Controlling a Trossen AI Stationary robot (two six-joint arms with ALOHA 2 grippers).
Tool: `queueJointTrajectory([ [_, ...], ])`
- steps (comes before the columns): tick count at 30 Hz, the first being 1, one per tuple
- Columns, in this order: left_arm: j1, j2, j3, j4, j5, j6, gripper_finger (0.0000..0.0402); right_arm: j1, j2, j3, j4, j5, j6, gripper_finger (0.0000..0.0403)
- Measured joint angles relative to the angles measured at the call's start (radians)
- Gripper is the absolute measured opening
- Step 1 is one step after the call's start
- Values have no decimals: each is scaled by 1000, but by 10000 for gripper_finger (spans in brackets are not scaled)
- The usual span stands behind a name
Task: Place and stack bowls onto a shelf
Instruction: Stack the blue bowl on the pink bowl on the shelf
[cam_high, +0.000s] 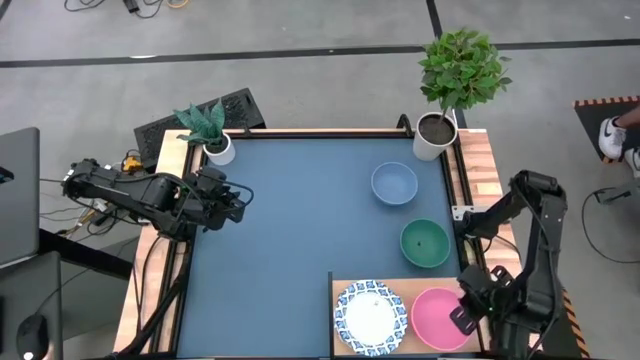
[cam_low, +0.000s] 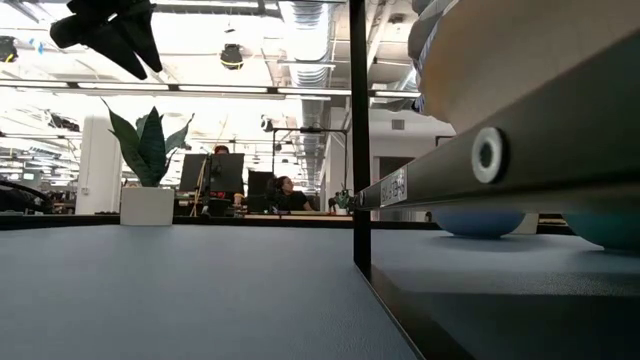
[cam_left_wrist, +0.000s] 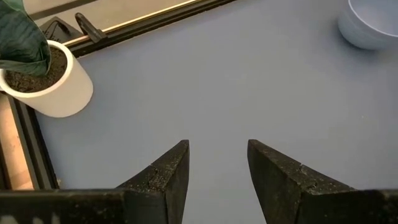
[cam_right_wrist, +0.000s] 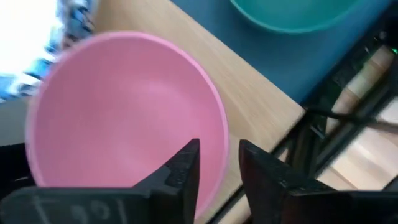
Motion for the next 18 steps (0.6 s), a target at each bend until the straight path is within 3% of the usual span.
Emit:
queueJointTrajectory([
  [5,0,0,0,0,-1,0,147,-8,-79,0,-22,115,-7,168],
  [9,0,0,0,0,-1,9,147,-83,-175,0,-56,177,-72,182],
  [13,0,0,0,0,-11,14,147,-247,-246,0,-57,208,-295,183],
  [18,0,0,0,0,-20,13,147,-554,-278,0,-51,213,-616,174],
])
